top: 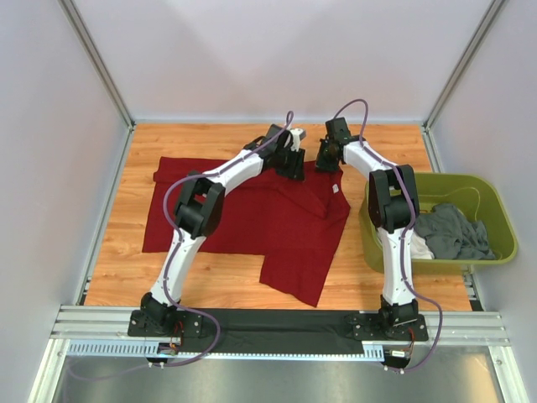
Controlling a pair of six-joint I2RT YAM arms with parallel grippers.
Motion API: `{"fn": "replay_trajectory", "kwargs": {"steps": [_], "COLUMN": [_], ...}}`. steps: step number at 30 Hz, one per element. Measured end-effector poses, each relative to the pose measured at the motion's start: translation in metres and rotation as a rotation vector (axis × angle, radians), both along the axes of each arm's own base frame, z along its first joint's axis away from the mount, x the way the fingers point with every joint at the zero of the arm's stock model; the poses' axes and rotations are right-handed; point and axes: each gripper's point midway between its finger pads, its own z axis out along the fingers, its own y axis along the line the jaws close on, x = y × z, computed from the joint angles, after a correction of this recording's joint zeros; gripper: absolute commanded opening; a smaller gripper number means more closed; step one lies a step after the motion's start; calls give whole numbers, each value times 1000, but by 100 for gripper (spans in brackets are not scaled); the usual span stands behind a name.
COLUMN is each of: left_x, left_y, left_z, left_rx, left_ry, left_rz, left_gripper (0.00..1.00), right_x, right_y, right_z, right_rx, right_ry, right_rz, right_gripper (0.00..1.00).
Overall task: Fold and stack the t-shirts
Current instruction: Fold the tshirt
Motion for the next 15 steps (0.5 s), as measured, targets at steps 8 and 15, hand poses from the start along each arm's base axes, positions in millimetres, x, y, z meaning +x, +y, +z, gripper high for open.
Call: {"fn": "replay_trajectory", "kwargs": {"steps": [8, 15], "left_x": [-3, -3], "left_y": [5, 12], "left_z": [-9, -13], "left_rx": [74, 102], "left_ry": [-8, -14], "left_rz": [26, 50], "left_gripper": [29, 0], "right_x": [0, 1], "right_y": [-1, -4], "right_z": [0, 0], "right_rx": [1, 1], "right_ry": [0, 0], "right_rz": [-2, -6], "right_gripper": [0, 0]}}
